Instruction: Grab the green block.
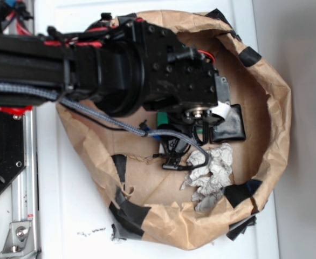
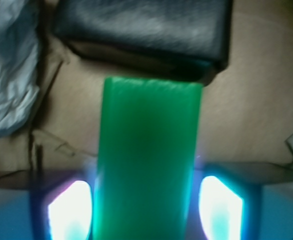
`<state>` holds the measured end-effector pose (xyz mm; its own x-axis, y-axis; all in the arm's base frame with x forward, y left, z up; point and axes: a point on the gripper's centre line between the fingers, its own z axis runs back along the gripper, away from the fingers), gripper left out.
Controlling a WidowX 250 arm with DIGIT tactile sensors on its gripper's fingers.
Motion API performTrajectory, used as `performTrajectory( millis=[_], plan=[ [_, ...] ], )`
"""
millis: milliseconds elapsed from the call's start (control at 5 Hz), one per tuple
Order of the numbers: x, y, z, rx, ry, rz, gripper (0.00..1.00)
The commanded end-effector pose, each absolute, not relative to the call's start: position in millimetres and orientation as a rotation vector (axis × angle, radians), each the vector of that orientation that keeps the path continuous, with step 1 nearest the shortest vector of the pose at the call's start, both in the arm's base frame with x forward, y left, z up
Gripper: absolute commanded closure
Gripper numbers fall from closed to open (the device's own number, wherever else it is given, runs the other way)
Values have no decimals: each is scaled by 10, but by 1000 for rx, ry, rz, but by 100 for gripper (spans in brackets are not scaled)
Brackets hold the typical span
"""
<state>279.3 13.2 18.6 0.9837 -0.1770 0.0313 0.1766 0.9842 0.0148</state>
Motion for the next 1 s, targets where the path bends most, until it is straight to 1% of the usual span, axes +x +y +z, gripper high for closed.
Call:
performTrajectory(
  millis=[0, 200, 400, 600, 800],
  plan=[
    [2803, -72, 470, -22, -125, -253, 100],
    [2820, -85, 974, -23, -210, -217, 100],
    [2749, -13, 1476, -11, -250, -157, 100],
    [2732, 39, 1932, 29, -256, -119, 100],
    [2776, 70, 1864, 53, -235, -107, 100]
  ],
)
